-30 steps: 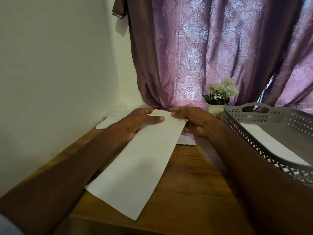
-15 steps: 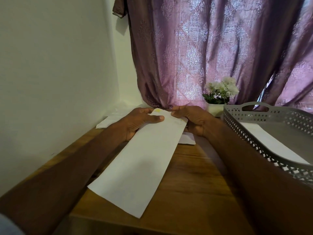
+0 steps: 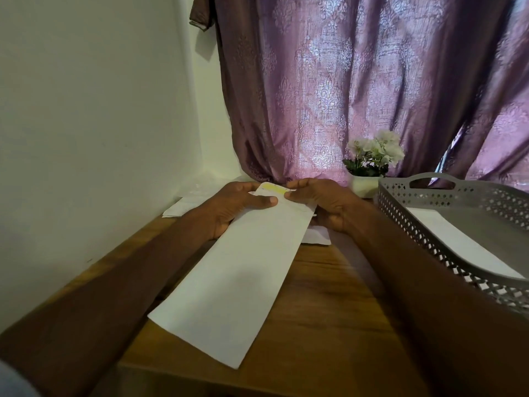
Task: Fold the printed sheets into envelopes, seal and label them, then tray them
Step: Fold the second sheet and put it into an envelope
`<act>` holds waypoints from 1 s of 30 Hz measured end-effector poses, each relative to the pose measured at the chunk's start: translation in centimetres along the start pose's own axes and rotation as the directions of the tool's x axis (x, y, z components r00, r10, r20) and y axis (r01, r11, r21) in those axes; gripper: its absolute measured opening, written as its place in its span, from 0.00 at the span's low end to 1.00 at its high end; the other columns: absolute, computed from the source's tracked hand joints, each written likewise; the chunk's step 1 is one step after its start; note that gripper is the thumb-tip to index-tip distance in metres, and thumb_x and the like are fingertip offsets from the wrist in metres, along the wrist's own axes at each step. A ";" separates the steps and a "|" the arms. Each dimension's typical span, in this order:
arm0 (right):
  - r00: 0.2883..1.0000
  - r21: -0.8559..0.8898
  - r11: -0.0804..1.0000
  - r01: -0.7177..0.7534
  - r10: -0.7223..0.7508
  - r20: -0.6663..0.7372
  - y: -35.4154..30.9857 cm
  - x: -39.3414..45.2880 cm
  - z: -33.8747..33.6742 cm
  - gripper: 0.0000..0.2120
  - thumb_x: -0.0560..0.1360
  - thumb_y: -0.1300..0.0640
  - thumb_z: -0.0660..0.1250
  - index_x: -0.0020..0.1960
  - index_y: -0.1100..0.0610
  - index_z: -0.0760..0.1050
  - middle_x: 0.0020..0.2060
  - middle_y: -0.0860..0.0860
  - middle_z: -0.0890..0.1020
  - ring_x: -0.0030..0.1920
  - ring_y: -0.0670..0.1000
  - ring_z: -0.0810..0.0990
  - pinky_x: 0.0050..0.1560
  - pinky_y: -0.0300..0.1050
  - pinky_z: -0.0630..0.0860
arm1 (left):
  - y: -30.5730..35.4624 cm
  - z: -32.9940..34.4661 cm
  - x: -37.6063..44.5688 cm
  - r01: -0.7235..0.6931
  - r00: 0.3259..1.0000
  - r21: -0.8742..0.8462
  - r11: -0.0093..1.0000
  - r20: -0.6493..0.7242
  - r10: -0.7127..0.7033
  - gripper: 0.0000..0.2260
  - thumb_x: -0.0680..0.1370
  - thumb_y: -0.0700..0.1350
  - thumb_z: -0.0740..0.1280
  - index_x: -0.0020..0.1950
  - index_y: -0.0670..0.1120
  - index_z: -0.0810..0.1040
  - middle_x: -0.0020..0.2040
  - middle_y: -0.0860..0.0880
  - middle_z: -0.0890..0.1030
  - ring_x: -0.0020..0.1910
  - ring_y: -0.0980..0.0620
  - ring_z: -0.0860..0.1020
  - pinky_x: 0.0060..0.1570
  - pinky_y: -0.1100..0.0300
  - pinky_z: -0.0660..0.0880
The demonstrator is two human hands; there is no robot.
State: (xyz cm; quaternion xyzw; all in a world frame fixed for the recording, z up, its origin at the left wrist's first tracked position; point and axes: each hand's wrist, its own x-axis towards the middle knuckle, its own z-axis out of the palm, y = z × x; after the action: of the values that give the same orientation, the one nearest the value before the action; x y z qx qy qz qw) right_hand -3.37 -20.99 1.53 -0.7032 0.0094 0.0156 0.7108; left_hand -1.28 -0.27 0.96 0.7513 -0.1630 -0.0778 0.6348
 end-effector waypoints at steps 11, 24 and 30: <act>0.878 -0.452 0.826 0.336 -0.448 -0.167 0.3 0.7 0.9 0.14 0.78 0.46 0.69 0.44 0.52 0.88 0.41 0.50 0.88 0.44 0.49 0.82 0.50 0.45 0.76 | -0.7 -0.8 0.6 -0.004 0.997 -0.111 0.994 -0.080 -0.005 0.23 0.72 0.52 0.76 0.63 0.42 0.83 0.59 0.40 0.85 0.61 0.36 0.82 0.68 0.38 0.75; 0.898 -0.467 0.823 0.324 -0.423 -0.122 0.1 0.3 1.4 0.16 0.78 0.42 0.69 0.43 0.52 0.88 0.39 0.50 0.86 0.43 0.50 0.81 0.41 0.41 0.73 | -0.6 -0.7 0.8 -0.056 0.990 -0.051 0.997 -0.130 0.048 0.22 0.74 0.53 0.73 0.65 0.44 0.82 0.61 0.41 0.85 0.61 0.39 0.82 0.70 0.42 0.74; 0.925 -0.407 0.875 0.260 -0.347 -0.154 -0.5 0.2 1.4 0.17 0.75 0.41 0.73 0.43 0.55 0.88 0.37 0.50 0.85 0.39 0.49 0.81 0.39 0.41 0.76 | -0.6 -0.4 0.6 -0.067 0.991 -0.058 0.996 -0.117 0.060 0.14 0.83 0.47 0.68 0.65 0.41 0.81 0.60 0.40 0.85 0.61 0.39 0.83 0.65 0.46 0.78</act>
State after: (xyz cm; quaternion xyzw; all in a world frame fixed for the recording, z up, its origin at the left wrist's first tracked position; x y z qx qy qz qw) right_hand -3.15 -19.55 2.01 -0.8171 -0.0254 -0.1741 0.5491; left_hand -0.45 -0.01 0.54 0.7289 -0.1472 -0.0191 0.6683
